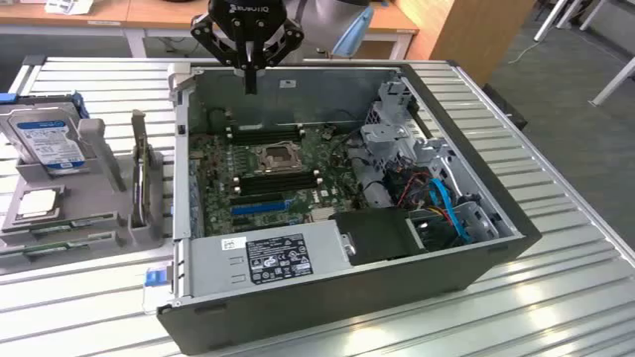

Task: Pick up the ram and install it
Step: 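Reach for the ram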

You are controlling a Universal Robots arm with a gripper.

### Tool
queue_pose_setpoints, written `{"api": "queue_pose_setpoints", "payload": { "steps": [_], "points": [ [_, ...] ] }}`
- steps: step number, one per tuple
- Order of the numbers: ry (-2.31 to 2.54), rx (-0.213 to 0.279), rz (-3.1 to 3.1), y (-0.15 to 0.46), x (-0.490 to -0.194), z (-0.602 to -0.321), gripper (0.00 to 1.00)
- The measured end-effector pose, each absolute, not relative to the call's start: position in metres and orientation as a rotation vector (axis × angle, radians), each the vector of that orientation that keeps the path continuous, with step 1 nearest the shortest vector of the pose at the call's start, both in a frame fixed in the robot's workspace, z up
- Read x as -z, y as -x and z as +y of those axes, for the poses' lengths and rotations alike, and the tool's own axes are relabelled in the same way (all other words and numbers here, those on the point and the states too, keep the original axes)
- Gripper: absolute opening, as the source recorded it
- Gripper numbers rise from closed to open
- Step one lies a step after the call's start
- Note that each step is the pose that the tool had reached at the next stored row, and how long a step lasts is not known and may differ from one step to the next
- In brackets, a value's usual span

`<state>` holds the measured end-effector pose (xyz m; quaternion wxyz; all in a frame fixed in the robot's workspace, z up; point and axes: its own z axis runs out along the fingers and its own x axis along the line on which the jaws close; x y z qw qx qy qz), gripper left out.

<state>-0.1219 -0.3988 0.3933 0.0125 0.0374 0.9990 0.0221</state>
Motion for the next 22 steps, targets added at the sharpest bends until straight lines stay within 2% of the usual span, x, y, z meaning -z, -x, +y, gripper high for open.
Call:
{"api": "queue_pose_setpoints", "payload": {
  "steps": [22],
  "points": [
    [-0.116, -0.069, 3.114, 0.134, -0.393, -0.399, 0.10]
  ]
}}
